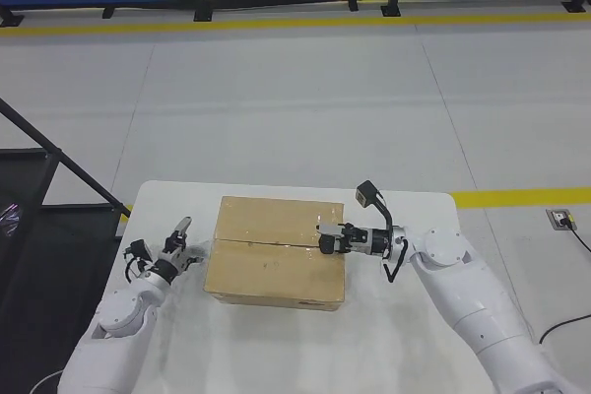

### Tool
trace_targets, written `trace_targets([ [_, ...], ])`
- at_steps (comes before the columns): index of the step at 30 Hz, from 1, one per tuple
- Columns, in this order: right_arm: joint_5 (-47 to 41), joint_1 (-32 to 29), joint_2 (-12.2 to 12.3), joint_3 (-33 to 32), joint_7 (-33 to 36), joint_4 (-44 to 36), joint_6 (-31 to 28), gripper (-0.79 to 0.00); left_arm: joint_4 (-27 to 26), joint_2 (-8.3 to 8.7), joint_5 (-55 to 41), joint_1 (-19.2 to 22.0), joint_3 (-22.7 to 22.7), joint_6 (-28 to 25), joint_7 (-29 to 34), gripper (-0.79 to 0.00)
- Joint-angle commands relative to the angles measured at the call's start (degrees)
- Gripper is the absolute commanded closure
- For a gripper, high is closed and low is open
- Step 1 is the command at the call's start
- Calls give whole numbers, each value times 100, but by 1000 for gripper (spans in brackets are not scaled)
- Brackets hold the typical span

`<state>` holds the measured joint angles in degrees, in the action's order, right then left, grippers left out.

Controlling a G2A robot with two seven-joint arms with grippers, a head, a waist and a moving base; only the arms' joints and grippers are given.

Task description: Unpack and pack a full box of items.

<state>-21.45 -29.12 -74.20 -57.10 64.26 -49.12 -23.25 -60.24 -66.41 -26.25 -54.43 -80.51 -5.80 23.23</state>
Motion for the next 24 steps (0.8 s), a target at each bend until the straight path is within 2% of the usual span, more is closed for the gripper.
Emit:
trace_targets([
  [1,0,0,0,0,0,0,0,-785,-22,-4,-56,-20,-65,-211,-83,-785],
  [6,0,0,0,0,0,0,0,-785,-515,33,236,-367,-287,-719,-449,-785],
  [11,0,0,0,0,0,0,0,-785,-1547,79,737,-967,-559,-983,-1014,-785],
  [18,0,0,0,0,0,0,0,-785,-3022,106,1448,-1677,-870,-854,-1715,-785],
  [24,0,0,0,0,0,0,0,-785,-3838,96,1898,-1999,-928,-702,-1973,-785],
])
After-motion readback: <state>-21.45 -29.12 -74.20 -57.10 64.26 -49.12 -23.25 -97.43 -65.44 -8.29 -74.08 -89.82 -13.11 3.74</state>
